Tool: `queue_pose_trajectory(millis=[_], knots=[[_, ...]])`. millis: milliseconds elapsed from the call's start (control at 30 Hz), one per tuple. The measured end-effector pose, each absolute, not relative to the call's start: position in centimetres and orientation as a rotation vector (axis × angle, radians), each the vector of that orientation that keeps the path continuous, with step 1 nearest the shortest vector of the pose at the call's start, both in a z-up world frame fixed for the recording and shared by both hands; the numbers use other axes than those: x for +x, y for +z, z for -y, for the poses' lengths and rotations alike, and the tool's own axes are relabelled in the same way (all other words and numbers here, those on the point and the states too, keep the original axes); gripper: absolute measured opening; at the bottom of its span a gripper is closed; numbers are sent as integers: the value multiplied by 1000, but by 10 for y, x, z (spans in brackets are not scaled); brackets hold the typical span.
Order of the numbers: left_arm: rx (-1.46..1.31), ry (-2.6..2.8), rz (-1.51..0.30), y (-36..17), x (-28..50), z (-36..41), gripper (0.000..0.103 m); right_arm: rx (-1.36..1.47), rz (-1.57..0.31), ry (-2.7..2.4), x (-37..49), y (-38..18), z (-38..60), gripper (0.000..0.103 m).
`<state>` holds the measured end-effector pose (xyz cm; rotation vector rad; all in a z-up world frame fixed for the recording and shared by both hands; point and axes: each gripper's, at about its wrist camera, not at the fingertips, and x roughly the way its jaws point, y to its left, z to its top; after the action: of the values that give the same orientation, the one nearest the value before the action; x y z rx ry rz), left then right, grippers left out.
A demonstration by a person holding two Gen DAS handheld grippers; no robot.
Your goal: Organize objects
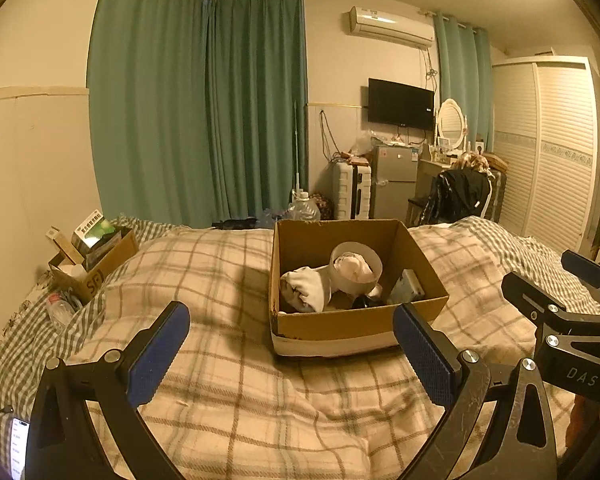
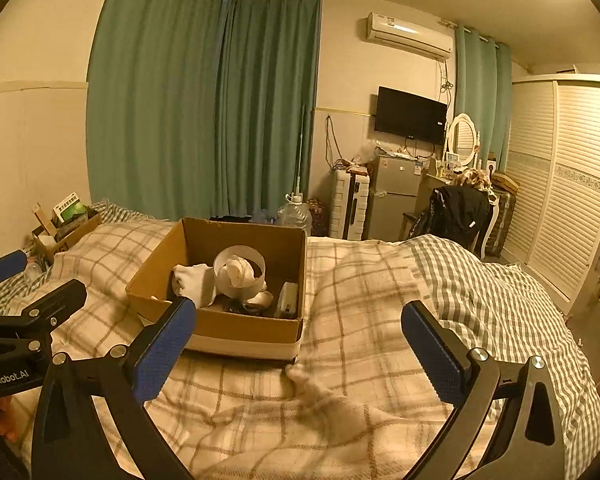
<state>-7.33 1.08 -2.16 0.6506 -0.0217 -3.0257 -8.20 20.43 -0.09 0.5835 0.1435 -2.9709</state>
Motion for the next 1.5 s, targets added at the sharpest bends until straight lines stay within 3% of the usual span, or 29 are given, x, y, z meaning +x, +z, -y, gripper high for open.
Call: queue_pose_trajectory(millis=[1500], knots=[[648,-3008,-2,-22,-72,-5,103,628,-157,-2959,-86,-12,-200,103]])
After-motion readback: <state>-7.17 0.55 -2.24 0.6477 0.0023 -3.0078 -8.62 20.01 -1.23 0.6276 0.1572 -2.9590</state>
